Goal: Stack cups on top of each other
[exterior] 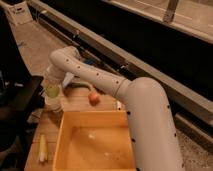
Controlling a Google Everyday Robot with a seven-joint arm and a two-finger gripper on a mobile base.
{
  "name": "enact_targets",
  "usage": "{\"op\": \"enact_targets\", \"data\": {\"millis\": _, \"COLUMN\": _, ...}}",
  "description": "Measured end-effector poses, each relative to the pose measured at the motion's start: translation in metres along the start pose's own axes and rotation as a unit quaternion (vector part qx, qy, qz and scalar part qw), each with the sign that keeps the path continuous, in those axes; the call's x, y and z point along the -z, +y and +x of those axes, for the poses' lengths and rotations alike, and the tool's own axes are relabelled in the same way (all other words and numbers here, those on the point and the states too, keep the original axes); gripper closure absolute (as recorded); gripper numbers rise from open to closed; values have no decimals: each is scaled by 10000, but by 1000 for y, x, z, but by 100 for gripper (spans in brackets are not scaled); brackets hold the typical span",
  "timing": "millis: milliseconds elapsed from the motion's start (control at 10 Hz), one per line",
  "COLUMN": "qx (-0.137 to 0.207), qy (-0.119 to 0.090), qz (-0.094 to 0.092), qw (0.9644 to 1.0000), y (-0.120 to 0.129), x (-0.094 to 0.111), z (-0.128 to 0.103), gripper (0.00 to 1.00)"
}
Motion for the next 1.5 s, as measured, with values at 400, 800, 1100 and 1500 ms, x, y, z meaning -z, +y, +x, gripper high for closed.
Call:
{"op": "enact_targets", "data": {"millis": 400, "qx": -59, "qy": -19, "qz": -268, "qw": 9996, "y": 9, "x": -12, "z": -5, "gripper": 51}}
{"op": "enact_targets", "data": {"millis": 800, "qx": -117, "qy": 43, "qz": -479, "qw": 9988, "y": 17, "x": -17, "z": -4, "gripper": 32}}
{"op": "enact_targets", "data": {"millis": 1100, "qx": -92, "qy": 106, "qz": -529, "qw": 9985, "y": 16, "x": -15, "z": -4, "gripper": 32}}
{"op": "enact_targets", "data": {"millis": 1500, "qx": -39, "qy": 431, "qz": -532, "qw": 9976, "y": 12, "x": 12, "z": -5, "gripper": 32}}
